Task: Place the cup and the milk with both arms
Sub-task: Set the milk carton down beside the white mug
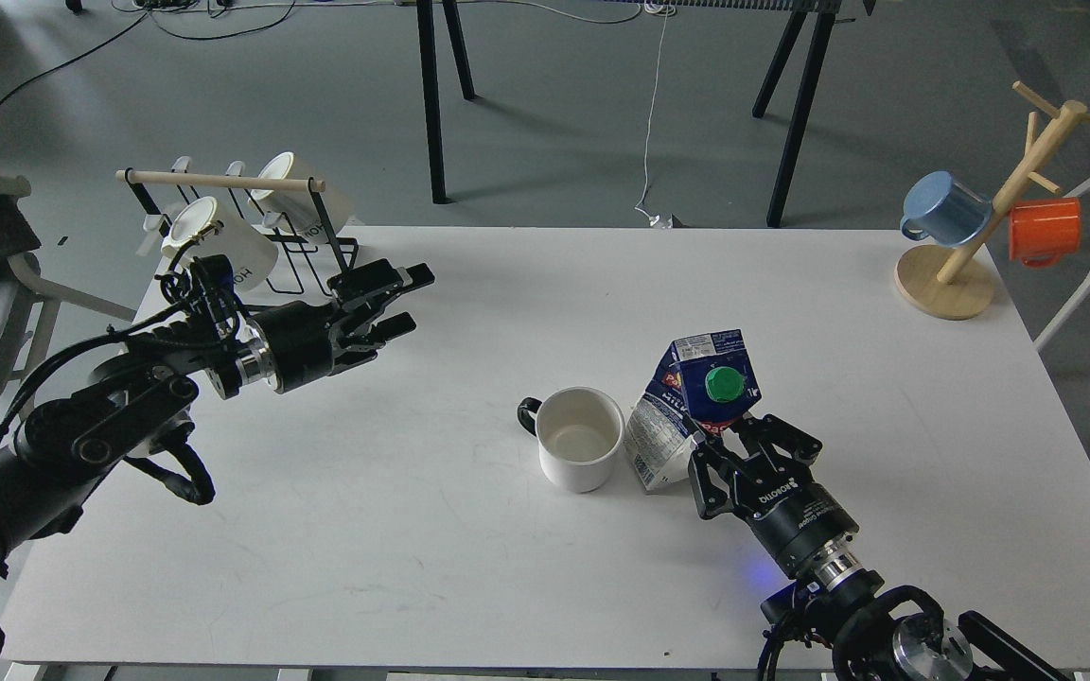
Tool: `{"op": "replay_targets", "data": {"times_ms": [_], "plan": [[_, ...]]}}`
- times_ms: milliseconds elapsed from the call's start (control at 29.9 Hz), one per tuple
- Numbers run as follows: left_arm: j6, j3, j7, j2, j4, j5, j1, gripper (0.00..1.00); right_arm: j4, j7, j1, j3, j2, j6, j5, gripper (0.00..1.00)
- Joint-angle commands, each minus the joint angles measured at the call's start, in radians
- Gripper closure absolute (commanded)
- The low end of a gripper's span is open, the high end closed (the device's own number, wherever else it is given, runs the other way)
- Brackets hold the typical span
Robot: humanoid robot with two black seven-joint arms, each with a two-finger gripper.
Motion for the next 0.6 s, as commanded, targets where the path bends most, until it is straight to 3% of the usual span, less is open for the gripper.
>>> {"op": "replay_targets", "data": {"times_ms": [0, 167, 201, 568], "plan": [[0.0, 0.0, 0.0, 0.0, 0.0, 0.0, 0.002, 0.06, 0.0, 0.0, -0.003, 0.0, -0.001, 0.0, -0.001, 0.4], [0.0, 0.0, 0.0, 0.004, 0.0, 0.001, 0.0, 0.06, 0.004, 0.0, -0.006, 0.0, -0.003, 0.0, -0.002, 0.19], [0.0, 0.0, 0.0, 0.007, 0.0, 0.006, 0.0, 0.06, 0.007, 0.0, -0.007, 0.0, -0.006, 0.0, -0.002, 0.02], [0.0, 0.0, 0.0, 0.009, 0.0, 0.018, 0.0, 0.06, 0.085, -0.003, -0.07, -0.041, -0.032, 0.0, -0.007, 0.0]]}}
